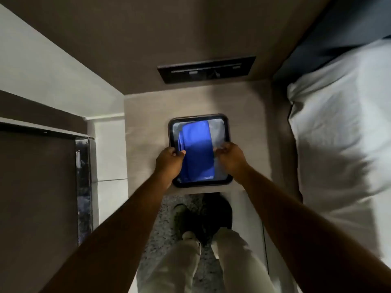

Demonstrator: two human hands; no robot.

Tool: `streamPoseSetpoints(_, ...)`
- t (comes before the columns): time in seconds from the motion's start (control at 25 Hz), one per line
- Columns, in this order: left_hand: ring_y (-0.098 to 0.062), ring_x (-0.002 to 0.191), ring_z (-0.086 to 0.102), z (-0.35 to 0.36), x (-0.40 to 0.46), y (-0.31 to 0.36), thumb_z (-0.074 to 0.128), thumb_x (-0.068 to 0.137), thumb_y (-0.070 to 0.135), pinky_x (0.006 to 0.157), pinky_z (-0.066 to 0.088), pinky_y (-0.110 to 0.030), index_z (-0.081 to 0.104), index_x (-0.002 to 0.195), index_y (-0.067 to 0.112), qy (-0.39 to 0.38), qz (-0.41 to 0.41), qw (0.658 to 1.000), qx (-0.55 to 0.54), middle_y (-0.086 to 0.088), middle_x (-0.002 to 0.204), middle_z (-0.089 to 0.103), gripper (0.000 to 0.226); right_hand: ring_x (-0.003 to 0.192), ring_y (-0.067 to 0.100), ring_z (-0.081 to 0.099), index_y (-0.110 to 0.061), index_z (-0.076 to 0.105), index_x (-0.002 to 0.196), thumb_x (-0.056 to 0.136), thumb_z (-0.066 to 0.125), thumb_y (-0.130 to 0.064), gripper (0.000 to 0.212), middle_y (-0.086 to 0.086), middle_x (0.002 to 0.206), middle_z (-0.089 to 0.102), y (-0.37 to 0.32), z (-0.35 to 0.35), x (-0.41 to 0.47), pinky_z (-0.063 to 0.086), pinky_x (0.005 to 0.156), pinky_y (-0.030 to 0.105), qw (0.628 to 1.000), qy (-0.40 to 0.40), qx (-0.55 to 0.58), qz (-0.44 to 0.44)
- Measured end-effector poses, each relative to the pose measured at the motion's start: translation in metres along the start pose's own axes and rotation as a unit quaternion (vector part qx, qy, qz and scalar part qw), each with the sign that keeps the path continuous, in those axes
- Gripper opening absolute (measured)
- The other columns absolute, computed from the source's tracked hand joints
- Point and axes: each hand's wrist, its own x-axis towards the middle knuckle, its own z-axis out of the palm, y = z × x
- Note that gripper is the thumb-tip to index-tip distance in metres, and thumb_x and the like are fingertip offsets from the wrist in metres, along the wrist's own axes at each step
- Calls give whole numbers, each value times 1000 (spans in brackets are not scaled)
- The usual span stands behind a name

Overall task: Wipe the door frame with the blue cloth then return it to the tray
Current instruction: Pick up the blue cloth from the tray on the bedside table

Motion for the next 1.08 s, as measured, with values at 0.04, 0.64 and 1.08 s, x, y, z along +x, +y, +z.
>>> streamPoseSetpoints(0.04,-31,110,58,5,7,-3,61,89,34,82,40,-29,59,120,3,-6,-3,1000,5,-15,125,62,44,104,41,60,1,59,110,90,59,-21,30,22,108,64,5,7,12,49,92,46,1000,3,-5,-4)
streamPoseSetpoints(0.64,-30,92,65,-32,-3,15,56,90,6,81,53,-40,64,111,3,-68,-41,968,-237,-16,106,68,23,81,26,56,4,62,104,86,52,5,20,16,93,62,-36,33,1,45,65,34,988,-91,122,-14)
streamPoseSetpoints(1.08,-13,68,69,-257,-219,43,62,84,3,57,54,-29,63,95,12,112,80,925,-355,-3,81,72,14,88,23,67,-15,59,99,91,43,5,27,7,100,70,-208,20,-228,53,76,38,922,-294,174,-184)
